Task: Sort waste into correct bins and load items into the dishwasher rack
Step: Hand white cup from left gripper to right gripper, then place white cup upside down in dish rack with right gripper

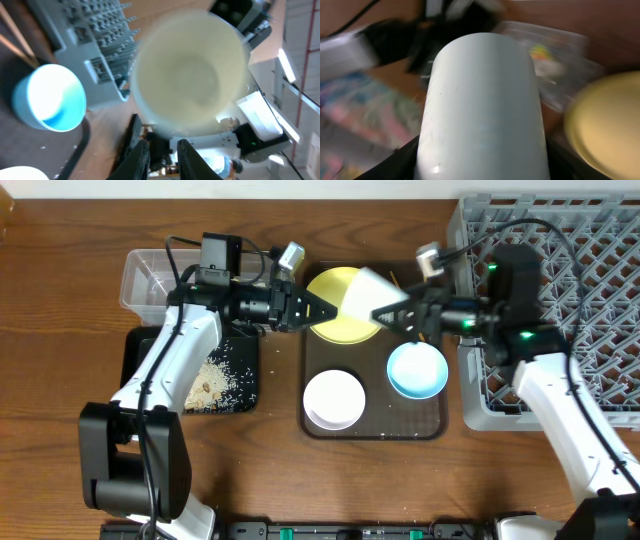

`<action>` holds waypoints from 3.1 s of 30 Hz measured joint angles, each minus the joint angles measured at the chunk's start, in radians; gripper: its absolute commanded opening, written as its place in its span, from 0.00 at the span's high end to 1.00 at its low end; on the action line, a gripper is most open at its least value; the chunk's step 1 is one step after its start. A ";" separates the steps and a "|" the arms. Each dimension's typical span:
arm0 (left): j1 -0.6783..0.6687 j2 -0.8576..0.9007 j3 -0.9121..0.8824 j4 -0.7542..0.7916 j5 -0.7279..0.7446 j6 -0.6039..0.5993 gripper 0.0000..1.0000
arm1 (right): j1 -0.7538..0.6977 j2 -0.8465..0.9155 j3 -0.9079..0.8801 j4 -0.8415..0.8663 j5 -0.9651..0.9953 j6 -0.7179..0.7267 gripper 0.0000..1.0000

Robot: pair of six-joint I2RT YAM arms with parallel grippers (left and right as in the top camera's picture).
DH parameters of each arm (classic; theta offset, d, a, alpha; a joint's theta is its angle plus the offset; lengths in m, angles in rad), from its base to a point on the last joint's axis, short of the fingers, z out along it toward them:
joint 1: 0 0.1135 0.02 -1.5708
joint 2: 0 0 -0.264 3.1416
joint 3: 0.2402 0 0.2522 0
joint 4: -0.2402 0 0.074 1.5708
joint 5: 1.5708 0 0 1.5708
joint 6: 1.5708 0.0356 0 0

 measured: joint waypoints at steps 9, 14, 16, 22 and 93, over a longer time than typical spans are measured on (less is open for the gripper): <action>0.023 0.000 0.000 0.002 -0.284 0.000 0.77 | -0.138 -0.140 0.004 -0.465 0.412 0.046 0.46; 0.014 0.000 0.000 -0.020 -0.504 0.000 0.77 | -0.142 -0.227 0.128 -0.772 0.684 0.051 0.47; 0.008 0.000 0.000 -0.040 -0.587 0.000 0.77 | -0.142 -0.232 0.202 -0.877 0.777 0.051 0.47; -0.010 0.000 0.000 -0.111 -0.782 0.000 0.77 | -0.142 -0.224 0.321 -1.113 0.986 0.051 0.47; -0.027 -0.086 0.004 -0.256 -0.966 0.102 0.76 | -0.125 0.191 0.653 -1.196 1.001 -0.068 0.12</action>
